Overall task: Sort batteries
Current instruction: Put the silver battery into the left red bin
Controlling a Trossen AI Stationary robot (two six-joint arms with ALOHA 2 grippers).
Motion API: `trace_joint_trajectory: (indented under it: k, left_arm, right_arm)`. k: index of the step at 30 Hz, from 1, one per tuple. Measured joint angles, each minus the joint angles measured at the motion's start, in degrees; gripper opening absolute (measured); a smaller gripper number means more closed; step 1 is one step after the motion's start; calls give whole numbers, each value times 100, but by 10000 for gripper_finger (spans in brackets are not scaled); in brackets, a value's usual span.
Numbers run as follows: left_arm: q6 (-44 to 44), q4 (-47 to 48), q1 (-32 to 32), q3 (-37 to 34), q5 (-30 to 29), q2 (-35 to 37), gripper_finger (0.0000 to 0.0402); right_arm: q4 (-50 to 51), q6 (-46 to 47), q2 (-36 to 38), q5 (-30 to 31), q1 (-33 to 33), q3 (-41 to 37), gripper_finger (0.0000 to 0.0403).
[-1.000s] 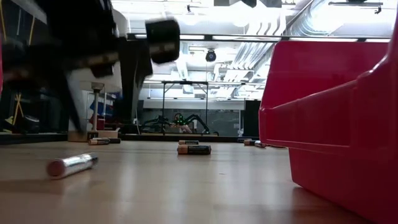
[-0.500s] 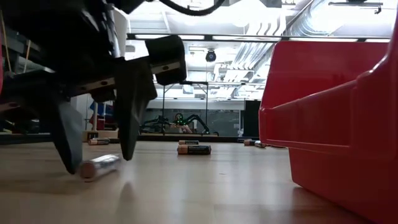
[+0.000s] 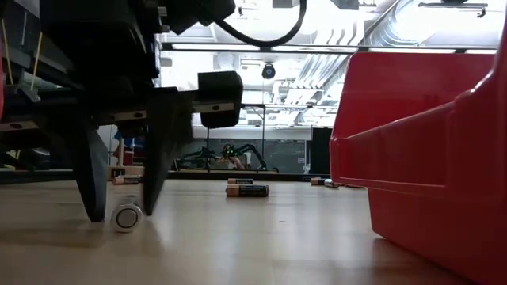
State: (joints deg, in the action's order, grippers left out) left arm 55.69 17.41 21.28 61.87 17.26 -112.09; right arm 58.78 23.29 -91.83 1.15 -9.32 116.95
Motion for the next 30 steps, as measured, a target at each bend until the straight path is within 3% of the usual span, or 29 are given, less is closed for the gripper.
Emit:
trace_joint_trajectory:
  k: [5,14,22,25,30]
  left_arm:
    - [-69,-79,-2,-10,102,4,31]
    - [-1777,335,-515,-45,-62,389,30]
    - [-3669,1561,-1103,-37,-272,2289,30]
    - [-4398,1768,-658,-23,-278,3149,30]
    - [-6021,2180,1012,-24,-895,3824,30]
  right_arm:
    - [0,-28,0,0,0,0,149]
    - [0,-306,-4,0,0,0,149]
    - [2,-636,-4,-2,-4,0,149]
    - [2,-808,-4,-2,-4,0,149]
    - [7,-1202,-4,-8,-4,1,149]
